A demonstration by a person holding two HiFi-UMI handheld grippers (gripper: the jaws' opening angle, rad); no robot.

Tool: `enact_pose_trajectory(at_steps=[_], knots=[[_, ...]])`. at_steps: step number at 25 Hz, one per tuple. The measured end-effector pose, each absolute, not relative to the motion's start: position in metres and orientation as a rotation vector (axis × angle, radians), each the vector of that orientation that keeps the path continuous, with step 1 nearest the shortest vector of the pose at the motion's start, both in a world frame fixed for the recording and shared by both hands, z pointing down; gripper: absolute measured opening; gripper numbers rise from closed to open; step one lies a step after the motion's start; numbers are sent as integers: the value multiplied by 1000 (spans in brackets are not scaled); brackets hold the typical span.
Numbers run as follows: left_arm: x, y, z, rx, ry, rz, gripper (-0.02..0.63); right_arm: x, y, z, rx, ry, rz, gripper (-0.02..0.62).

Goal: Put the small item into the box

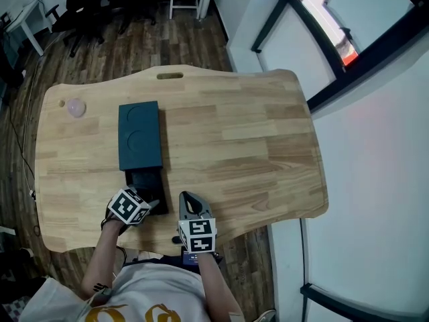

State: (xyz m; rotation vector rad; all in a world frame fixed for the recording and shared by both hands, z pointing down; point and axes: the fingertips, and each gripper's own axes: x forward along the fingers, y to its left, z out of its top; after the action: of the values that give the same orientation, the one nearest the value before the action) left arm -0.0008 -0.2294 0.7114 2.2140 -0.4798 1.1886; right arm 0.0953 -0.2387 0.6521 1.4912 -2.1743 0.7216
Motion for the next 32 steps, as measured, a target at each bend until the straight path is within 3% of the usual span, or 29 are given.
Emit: enact_pose_trajectory(at_steps=[12, 16, 32], knots=[[-12, -269, 648, 2378, -847, 899, 142, 92, -232, 620, 1526, -2218, 646, 5], [-19, -267, 627, 2391, -930, 785, 4, 87, -229, 601, 1544, -2240, 592, 4], [-24, -243, 515, 2513, -1065, 122, 3, 79, -199, 534, 1654, -2302, 420, 5]])
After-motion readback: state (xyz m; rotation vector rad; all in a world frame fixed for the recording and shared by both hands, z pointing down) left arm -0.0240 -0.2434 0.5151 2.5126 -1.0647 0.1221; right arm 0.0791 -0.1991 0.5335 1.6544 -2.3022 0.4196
